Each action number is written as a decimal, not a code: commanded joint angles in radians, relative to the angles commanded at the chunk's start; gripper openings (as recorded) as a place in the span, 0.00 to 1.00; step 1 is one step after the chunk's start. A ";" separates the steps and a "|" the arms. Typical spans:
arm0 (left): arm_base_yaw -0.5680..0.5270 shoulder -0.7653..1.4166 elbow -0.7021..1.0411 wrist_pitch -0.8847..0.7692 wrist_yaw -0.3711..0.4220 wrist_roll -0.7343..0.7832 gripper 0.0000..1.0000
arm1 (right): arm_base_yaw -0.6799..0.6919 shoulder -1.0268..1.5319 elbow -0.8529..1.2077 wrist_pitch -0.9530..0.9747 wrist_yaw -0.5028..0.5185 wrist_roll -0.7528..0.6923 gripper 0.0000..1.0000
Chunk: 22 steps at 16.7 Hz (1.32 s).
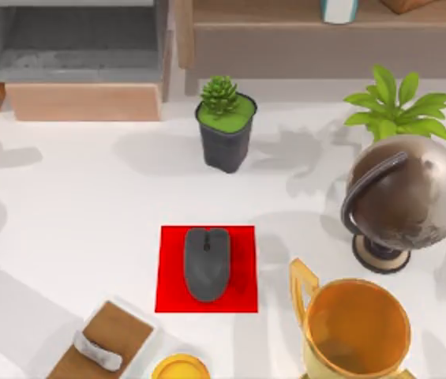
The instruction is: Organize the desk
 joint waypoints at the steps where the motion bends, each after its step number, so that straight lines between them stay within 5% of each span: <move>1: -0.009 0.016 0.036 -0.020 -0.008 -0.001 0.00 | 0.000 0.000 0.000 0.000 0.000 0.000 1.00; 7: -0.024 0.041 0.085 -0.053 -0.023 -0.002 0.00 | 0.000 0.000 0.000 0.000 0.000 0.000 1.00; 20: -0.024 0.041 0.085 -0.053 -0.023 -0.002 0.98 | 0.000 0.000 0.000 0.000 0.000 0.000 1.00; 22: -0.024 0.041 0.085 -0.053 -0.023 -0.002 1.00 | 0.000 0.000 0.000 0.000 0.000 0.000 1.00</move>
